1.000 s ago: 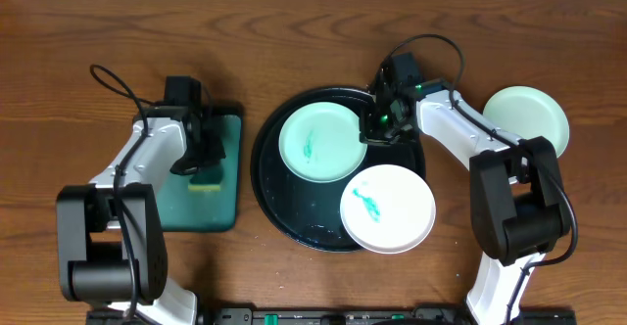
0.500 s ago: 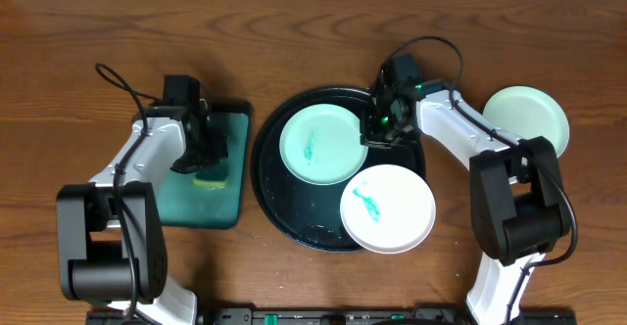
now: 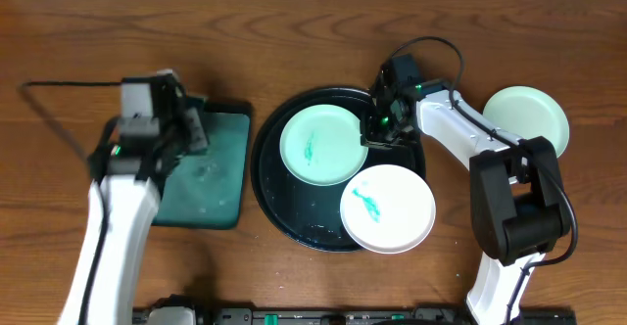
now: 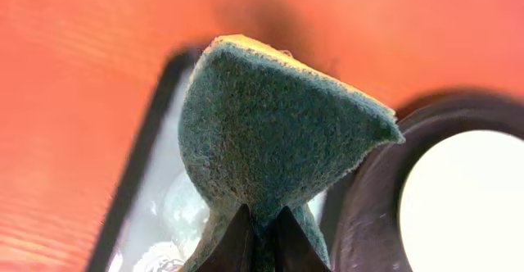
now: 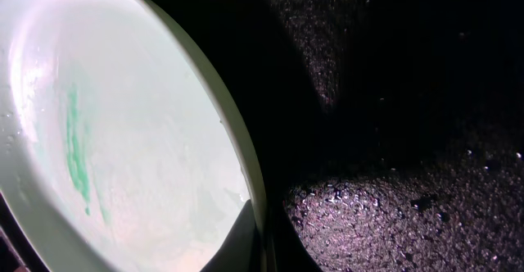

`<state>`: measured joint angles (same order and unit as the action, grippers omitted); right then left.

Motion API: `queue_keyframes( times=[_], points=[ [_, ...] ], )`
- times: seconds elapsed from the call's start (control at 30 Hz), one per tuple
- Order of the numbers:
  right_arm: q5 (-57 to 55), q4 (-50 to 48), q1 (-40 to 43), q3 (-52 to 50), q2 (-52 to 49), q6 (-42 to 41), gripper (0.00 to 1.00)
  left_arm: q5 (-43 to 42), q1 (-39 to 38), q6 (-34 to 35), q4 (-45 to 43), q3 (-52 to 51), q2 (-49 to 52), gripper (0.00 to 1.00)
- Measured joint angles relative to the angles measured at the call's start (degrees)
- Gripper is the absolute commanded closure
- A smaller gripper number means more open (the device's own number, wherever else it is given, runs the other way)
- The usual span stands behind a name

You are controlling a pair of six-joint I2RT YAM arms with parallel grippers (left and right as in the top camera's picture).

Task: Clean dirty plates on tray and stack at the side
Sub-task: 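Grasp the green sponge with the left gripper and lift it from the water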

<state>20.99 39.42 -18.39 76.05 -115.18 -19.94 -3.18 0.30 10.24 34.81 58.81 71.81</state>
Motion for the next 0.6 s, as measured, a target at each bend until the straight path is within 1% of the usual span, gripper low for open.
queue_keyframes(
  times=[0.17,0.3,0.43,0.6],
  points=[
    [0.0,0.1,0.0,0.0,0.0,0.0,0.99,0.5,-1.5,-3.9,-2.0,0.0,-9.8,0.93],
    [0.0,0.1,0.0,0.0,0.0,0.0,0.99,0.5,-2.2,-6.6,-2.6,0.0,-15.1,0.93],
    [0.0,0.1,0.0,0.0,0.0,0.0,0.99,0.6,-2.2,-8.7,-3.1,0.0,-17.6,0.93],
    [0.0,0.1,0.0,0.0,0.0,0.0,0.99,0.6,-2.2,-9.3,-3.3,0.0,-17.5,0.93]
  ],
)
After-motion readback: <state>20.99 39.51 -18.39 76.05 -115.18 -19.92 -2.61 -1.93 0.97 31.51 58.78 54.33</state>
